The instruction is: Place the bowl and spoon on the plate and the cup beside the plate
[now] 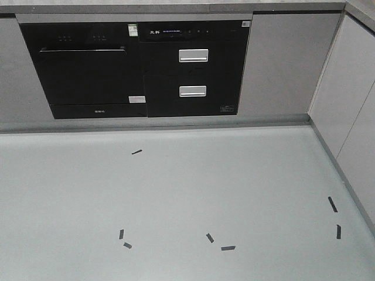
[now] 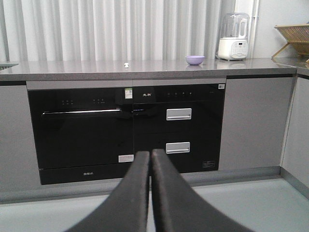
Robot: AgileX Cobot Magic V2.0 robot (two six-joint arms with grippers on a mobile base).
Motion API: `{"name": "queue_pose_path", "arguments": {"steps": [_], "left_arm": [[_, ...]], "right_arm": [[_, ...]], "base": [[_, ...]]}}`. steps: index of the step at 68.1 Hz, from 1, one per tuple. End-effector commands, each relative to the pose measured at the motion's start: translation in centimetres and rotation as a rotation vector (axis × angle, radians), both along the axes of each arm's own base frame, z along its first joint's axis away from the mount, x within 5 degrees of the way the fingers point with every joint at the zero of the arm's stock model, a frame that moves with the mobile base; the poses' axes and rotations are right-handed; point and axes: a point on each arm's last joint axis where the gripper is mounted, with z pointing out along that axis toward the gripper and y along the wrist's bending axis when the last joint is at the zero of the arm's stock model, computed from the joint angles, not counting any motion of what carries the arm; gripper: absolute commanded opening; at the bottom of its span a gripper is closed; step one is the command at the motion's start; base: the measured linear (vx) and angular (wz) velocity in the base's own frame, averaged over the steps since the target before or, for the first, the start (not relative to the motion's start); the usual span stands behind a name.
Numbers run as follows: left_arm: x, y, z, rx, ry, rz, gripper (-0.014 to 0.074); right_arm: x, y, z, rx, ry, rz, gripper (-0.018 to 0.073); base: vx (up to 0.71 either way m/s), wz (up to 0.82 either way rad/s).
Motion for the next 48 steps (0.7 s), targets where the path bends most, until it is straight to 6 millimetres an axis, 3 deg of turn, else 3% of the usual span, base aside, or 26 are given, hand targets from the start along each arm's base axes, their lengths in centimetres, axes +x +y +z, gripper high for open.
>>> {"name": "queue_pose_path", "arguments": {"steps": [1,48], "left_arm": [[-0.27,0.03,1.36,-0.014,-0.107,0.001,-0.0006],[-0.27,0.03,1.36,-0.014,-0.107,0.001,-0.0006]], "right_arm": [[-0.1,-0.04,0.5,-0.014,-0.075,-0.008,-0.0011],[-0.1,-0.04,0.5,-0.014,-0.075,-0.008,-0.0011]], "base": [[0.0,0.0],[0.02,0.0]]}}
